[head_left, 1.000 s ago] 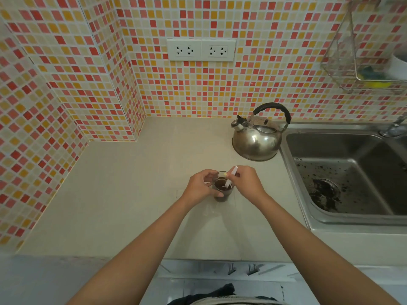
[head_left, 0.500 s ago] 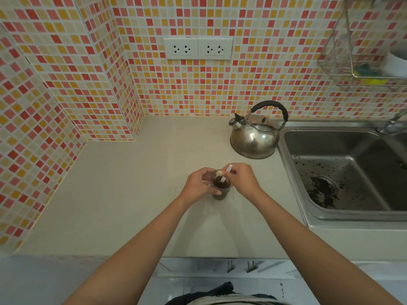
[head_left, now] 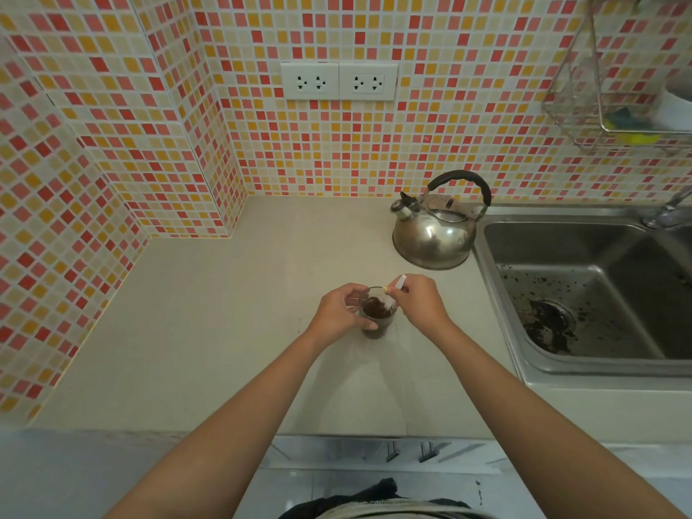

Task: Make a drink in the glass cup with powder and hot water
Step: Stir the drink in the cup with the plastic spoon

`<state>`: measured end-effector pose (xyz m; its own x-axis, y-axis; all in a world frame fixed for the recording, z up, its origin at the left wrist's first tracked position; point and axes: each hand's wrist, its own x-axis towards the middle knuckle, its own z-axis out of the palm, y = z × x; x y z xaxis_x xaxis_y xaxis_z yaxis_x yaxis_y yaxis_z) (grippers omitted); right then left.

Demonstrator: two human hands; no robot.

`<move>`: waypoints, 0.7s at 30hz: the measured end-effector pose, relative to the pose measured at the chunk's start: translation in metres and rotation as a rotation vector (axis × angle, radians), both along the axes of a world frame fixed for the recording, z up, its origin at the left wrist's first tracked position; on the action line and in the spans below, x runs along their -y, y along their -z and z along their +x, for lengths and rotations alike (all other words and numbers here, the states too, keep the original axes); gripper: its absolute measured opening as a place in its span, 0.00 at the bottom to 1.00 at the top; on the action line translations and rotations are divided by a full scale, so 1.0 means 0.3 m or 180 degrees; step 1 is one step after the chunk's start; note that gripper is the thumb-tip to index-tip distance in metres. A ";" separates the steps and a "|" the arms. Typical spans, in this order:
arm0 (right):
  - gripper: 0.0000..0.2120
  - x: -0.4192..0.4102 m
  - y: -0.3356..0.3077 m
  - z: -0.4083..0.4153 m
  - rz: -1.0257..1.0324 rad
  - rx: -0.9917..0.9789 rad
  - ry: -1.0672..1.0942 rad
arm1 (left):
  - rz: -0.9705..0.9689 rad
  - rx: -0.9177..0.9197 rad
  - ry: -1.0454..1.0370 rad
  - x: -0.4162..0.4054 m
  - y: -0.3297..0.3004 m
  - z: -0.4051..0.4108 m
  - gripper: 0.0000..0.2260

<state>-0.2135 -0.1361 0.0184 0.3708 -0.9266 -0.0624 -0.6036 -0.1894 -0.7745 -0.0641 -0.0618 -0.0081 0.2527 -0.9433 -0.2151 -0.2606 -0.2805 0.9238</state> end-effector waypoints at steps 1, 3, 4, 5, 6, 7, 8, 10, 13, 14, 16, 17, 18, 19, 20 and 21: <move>0.08 0.001 0.005 0.000 0.0108 0.0029 0.0065 | 0.0003 0.0008 0.0002 0.000 0.000 0.000 0.31; 0.08 0.000 0.013 0.003 0.0408 0.0220 0.0277 | 0.0005 0.0017 0.0007 0.002 0.001 0.000 0.31; 0.08 0.000 0.012 0.003 0.0550 0.0342 0.0416 | 0.0002 0.0007 0.0007 0.003 0.001 0.000 0.31; 0.07 0.003 0.011 0.002 0.0680 0.0469 0.0561 | 0.0002 -0.0005 0.0008 0.003 0.002 0.000 0.31; 0.07 0.007 0.006 -0.002 0.0796 0.0600 0.0694 | 0.0008 -0.0007 0.0009 0.003 0.003 0.001 0.32; 0.06 0.010 -0.001 -0.007 0.0883 0.0733 0.0783 | 0.0015 -0.0002 0.0008 0.004 0.003 0.002 0.32; 0.06 0.014 -0.010 -0.013 0.0926 0.0859 0.0815 | 0.0015 0.0000 0.0007 0.004 0.004 0.003 0.32; 0.07 0.018 -0.029 -0.024 0.0875 0.1035 0.0762 | 0.0000 -0.0026 0.0004 0.005 0.008 0.006 0.31; 0.06 0.013 -0.064 -0.026 0.0555 0.1013 0.0426 | -0.0014 -0.0065 0.0002 0.004 0.010 0.006 0.31; 0.05 0.007 -0.074 -0.022 0.0415 0.0905 0.0200 | -0.0020 -0.0082 0.0005 0.003 0.010 0.007 0.30; 0.04 -0.009 -0.084 -0.010 0.0184 0.0564 -0.0301 | -0.0034 -0.0094 0.0021 0.002 0.011 0.009 0.29; 0.04 -0.016 -0.081 -0.005 0.0086 0.0356 -0.0498 | -0.0038 -0.0090 0.0033 0.002 0.011 0.010 0.30; 0.04 -0.021 -0.072 -0.003 -0.0008 0.0144 -0.0630 | -0.0034 -0.0080 0.0044 0.002 0.010 0.010 0.30; 0.05 -0.022 -0.061 -0.001 -0.0078 -0.0031 -0.0674 | -0.0027 -0.0064 0.0046 0.002 0.009 0.010 0.31; 0.06 -0.021 -0.049 -0.001 -0.0095 -0.0126 -0.0611 | -0.0023 -0.0043 0.0039 0.003 0.008 0.008 0.32; 0.06 -0.018 -0.037 -0.002 -0.0062 -0.0131 -0.0465 | -0.0020 -0.0023 0.0034 0.003 0.008 0.007 0.32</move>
